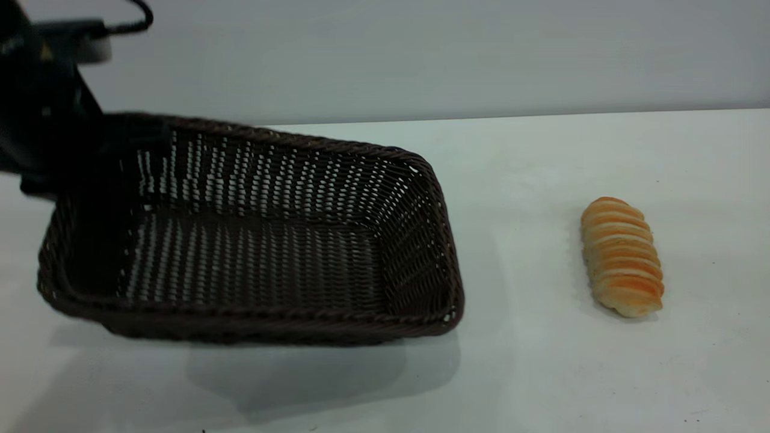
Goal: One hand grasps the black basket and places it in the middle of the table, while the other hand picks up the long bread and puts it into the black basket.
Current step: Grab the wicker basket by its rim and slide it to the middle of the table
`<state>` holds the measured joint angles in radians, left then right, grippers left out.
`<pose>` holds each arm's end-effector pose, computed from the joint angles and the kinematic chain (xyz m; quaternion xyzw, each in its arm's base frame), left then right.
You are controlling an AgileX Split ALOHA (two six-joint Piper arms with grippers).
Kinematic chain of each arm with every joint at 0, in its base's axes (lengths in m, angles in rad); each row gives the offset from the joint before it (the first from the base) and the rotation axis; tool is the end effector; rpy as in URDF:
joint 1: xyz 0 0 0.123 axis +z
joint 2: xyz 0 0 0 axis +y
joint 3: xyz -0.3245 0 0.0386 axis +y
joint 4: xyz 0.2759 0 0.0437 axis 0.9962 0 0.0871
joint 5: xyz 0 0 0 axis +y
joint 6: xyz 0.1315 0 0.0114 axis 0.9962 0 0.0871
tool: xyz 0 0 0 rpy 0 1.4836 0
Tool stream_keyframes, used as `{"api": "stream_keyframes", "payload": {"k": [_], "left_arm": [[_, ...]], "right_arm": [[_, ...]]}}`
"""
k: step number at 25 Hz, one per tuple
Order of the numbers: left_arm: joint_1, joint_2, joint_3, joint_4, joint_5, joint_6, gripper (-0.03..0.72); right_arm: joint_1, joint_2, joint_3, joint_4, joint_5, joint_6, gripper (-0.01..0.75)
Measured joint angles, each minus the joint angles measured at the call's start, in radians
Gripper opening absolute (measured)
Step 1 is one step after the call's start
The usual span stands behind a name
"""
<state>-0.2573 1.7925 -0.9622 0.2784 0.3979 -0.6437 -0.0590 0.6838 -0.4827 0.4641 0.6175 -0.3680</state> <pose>0.3746 -0.0840 0.1383 -0.0744 0.9713 -0.0201 0.2249 0.1528 0.0253 0.2654 -0.0212 0.8962 0.1095 0.4295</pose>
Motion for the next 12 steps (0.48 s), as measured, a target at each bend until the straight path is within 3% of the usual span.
{"api": "stream_keyframes", "payload": {"k": [6, 12], "left_arm": [[-0.014, 0.034, -0.057, -0.014, 0.000, 0.027, 0.134], [-0.015, 0.097, -0.062, -0.203, -0.087, 0.172, 0.134]], "right_arm": [[0.000, 0.000, 0.000, 0.003, 0.002, -0.004, 0.412], [0.000, 0.000, 0.000, 0.003, 0.011, -0.011, 0.412]]}}
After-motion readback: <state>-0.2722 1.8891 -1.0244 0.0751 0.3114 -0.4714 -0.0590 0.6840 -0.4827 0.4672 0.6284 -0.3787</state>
